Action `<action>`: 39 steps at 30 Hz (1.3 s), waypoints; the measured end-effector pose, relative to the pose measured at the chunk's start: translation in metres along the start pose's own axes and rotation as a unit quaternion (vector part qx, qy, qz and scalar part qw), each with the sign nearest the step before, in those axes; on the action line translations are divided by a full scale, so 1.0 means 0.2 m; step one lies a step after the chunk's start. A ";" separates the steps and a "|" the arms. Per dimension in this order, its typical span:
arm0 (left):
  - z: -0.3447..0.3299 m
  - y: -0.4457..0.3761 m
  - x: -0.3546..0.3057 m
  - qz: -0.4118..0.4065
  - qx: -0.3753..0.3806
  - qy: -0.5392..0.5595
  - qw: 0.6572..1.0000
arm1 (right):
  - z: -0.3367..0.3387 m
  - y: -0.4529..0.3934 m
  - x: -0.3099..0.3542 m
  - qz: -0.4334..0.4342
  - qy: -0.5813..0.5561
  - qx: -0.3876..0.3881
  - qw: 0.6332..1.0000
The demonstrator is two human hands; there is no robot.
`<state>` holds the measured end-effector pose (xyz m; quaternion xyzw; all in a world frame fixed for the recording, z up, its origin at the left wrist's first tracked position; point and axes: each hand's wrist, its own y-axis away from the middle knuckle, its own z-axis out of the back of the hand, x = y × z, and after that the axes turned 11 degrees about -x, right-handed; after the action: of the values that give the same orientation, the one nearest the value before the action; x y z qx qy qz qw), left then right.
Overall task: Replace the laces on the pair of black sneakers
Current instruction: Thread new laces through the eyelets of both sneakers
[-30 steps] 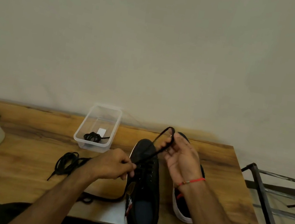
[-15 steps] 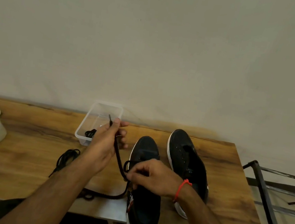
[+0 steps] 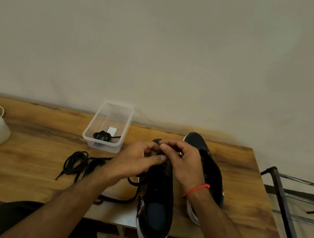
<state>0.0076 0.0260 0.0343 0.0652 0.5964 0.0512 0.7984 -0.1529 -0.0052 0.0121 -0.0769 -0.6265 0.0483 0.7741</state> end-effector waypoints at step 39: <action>-0.13 0.00 0.18 -0.033 -0.048 -0.224 0.973 | 0.16 0.05 0.01 -0.222 0.287 0.192 0.912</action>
<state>-0.0063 0.0332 -0.0066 0.0171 0.4007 0.0377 0.9153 -0.1829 0.0074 0.0187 0.2036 -0.3568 -0.0294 0.9113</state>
